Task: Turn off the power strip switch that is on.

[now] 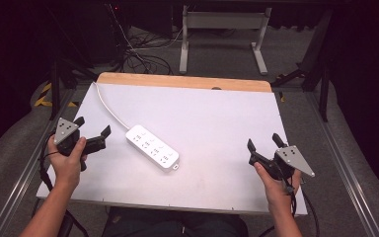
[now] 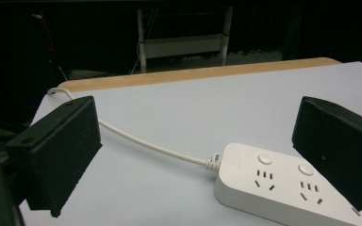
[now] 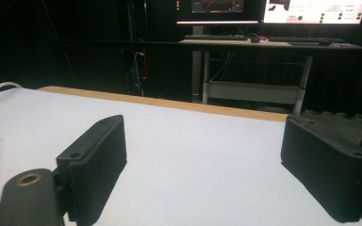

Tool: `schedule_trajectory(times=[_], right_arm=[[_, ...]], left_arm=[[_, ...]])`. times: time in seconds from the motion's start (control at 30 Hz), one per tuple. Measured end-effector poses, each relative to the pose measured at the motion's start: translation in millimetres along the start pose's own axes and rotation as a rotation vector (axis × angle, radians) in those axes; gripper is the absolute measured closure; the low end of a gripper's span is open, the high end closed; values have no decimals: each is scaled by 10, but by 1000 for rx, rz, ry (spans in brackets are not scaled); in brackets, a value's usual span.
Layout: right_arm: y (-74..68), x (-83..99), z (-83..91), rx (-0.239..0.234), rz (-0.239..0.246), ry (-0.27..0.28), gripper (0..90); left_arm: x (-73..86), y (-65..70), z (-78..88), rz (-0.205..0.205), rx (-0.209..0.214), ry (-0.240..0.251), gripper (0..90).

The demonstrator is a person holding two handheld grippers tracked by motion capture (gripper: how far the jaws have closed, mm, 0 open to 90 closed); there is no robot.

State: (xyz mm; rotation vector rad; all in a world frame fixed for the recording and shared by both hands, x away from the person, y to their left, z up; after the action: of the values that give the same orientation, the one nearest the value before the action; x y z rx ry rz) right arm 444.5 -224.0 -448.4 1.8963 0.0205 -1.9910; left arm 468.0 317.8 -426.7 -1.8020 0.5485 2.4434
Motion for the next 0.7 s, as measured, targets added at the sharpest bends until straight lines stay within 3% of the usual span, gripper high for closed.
schedule_trajectory(times=[0.7], right_arm=[[0,3,-1,-2,1,-1,156]], left_arm=[[8,-1,-21,-6,-3,-10,26]])
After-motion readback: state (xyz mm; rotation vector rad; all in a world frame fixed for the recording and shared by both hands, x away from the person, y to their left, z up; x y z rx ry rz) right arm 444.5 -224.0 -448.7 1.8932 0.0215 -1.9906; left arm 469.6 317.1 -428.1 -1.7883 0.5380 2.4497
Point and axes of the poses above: each handheld gripper's, and its own axes: z roughly backward along the jaws, x roughly out of its underside, y roughly to its right, the point moved 2 cm from there along -z, roughly forward along the jaws, and after that the axes turned 14 degrees about z, right-handed, at the moved point
